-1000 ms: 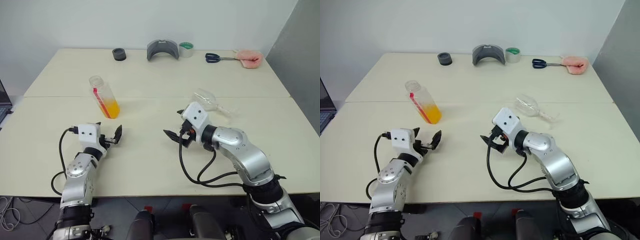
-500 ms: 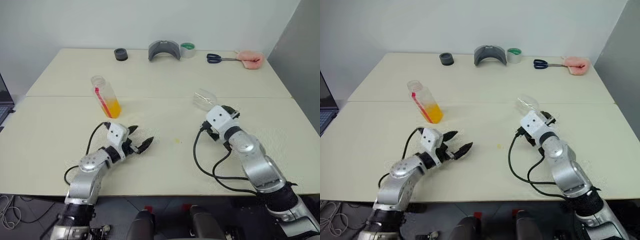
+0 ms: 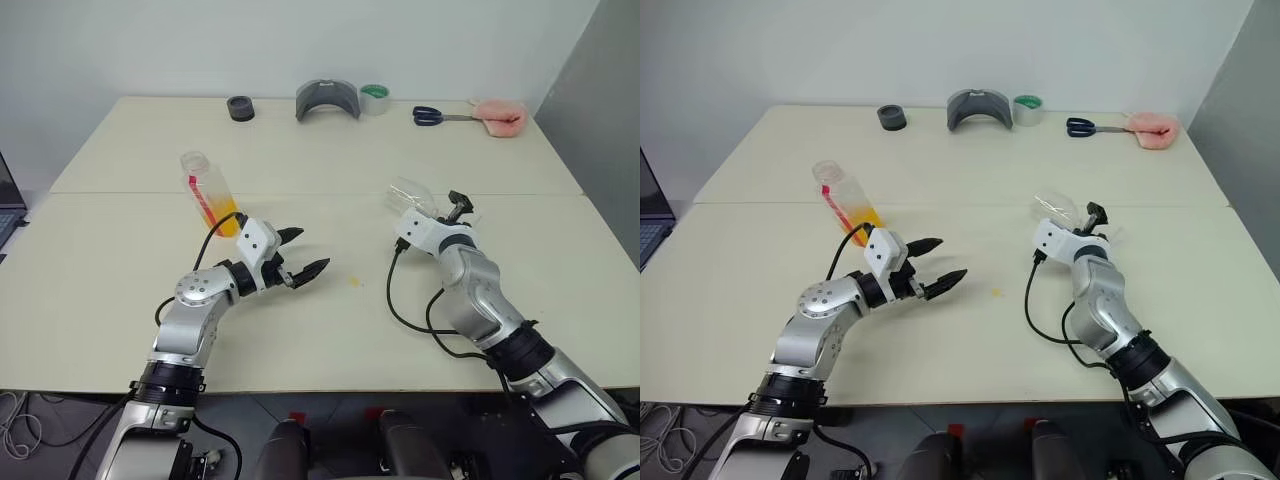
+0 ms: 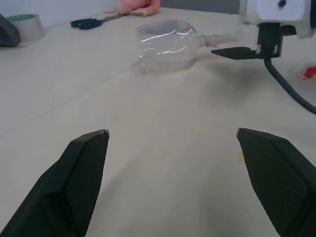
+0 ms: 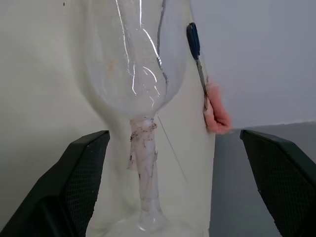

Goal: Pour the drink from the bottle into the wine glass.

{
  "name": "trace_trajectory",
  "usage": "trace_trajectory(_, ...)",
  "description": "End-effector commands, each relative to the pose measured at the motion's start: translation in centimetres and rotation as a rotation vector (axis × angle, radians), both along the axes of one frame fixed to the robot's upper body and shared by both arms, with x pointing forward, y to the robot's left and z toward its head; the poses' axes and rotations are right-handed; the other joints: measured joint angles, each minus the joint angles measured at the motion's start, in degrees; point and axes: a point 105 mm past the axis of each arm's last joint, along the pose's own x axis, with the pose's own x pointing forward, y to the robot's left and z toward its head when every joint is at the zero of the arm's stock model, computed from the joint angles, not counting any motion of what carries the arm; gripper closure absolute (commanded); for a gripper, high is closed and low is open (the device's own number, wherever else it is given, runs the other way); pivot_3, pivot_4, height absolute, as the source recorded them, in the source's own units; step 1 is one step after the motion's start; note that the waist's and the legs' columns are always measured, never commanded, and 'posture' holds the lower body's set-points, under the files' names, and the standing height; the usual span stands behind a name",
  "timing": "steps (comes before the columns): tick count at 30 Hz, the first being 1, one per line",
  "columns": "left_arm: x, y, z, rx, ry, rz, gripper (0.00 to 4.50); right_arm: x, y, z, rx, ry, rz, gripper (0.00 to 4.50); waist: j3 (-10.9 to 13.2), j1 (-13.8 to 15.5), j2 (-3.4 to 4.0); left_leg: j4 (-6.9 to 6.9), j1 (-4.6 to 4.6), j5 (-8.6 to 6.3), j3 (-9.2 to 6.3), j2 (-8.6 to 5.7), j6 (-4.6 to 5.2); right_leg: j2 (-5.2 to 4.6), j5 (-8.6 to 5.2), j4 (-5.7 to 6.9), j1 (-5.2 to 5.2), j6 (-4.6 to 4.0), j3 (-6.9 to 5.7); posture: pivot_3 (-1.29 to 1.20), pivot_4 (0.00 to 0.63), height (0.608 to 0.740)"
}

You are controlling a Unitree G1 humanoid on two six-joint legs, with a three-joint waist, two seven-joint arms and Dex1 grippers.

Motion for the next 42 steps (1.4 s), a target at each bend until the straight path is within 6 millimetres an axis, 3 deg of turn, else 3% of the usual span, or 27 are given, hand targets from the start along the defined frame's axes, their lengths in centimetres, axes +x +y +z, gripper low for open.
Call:
trace_trajectory(1, 0.0, -0.7, 0.8, -0.004, -0.045, -0.026, 0.04, 0.8, 0.7, 1.3, -0.067, -0.043, 0.029, 0.0, 0.0, -0.09, 0.0, 0.0, 0.0, 0.0, -0.01, 0.0, 0.0, 0.0, 0.0, 0.0, 0.0, 0.0, 0.0, 0.0, 0.15, 0.74)
trace_trajectory(13, 0.4, -1.6, 0.7, -0.021, -0.055, -0.032, 0.04, 3.8, 0.5, 0.2, -0.096, 0.004, 0.022, 0.0, 0.0, -0.48, 0.0, 0.01, 0.0, 0.0, -0.01, 0.0, 0.0, 0.0, 0.01, 0.03, -0.01, -0.01, 0.0, 0.0, 0.15, 0.74)
trace_trajectory(17, 0.5, -1.7, 0.6, -0.024, -0.058, -0.028, 0.0, 4.2, 0.5, 0.3, -0.081, 0.01, 0.021, 0.88, 0.0, -0.49, 0.0, 0.01, 0.0, 0.0, -0.02, 0.0, 0.0, 0.0, 0.01, 0.04, -0.01, 0.0, 0.0, 0.0, 0.15, 0.74)
trace_trajectory(26, 0.4, -2.2, 0.5, -0.034, -0.058, -0.024, 0.0, 4.2, 1.9, 1.0, -0.038, 0.023, 0.075, 4.08, 0.0, -0.59, 0.0, 0.02, 0.01, 0.0, -0.01, 0.01, 0.0, 0.0, 0.01, 0.05, -0.01, 0.0, 0.0, 0.0, 0.15, 0.74)
trace_trajectory(28, 0.4, -2.3, 0.6, -0.036, -0.059, -0.024, 0.0, 4.2, 2.1, 1.6, 0.004, 0.017, 0.086, 4.2, 0.0, -0.6, 0.01, 0.01, 0.01, 0.0, -0.01, 0.01, 0.0, 0.01, 0.01, 0.06, -0.01, 0.0, 0.0, 0.0, 0.15, 0.74)
trace_trajectory(32, 0.4, -2.2, 0.8, -0.038, -0.058, -0.021, 0.0, 4.1, 2.8, 3.4, 0.202, 0.012, 0.102, 4.2, 0.01, -0.59, 0.01, 0.01, -0.01, 0.0, 0.0, 0.01, 0.0, 0.01, 0.01, 0.07, -0.04, 0.0, 0.01, 0.0, 0.15, 0.74)
trace_trajectory(35, 0.4, -2.0, 1.1, -0.055, -0.04, -0.02, 0.0, 4.1, 4.0, 4.9, 0.541, 0.031, 0.164, 4.2, 0.0, -0.59, 0.01, 0.01, -0.01, 0.0, -0.01, 0.02, 0.0, 0.01, 0.01, 0.07, -0.04, 0.0, 0.01, 0.0, 0.15, 0.74)
trace_trajectory(39, -0.2, -1.7, 1.2, -0.054, 0.017, -0.074, 0.0, 4.2, 5.4, 5.5, 0.927, 0.05, 0.288, 4.2, 0.01, -0.58, 0.01, 0.01, -0.02, 0.0, -0.03, 0.02, 0.01, 0.0, 0.01, 0.07, -0.04, -0.01, 0.0, 0.0, 0.15, 0.74)
trace_trajectory(42, -1.8, -1.5, 1.3, -0.058, 0.133, -0.188, 0.0, 4.3, 5.8, 4.9, 1.069, 0.058, 0.336, 4.21, 0.01, -0.67, 0.03, 0.0, -0.01, 0.0, -0.03, 0.02, 0.01, 0.01, 0.01, 0.07, -0.04, -0.01, -0.01, 0.0, 0.15, 0.74)
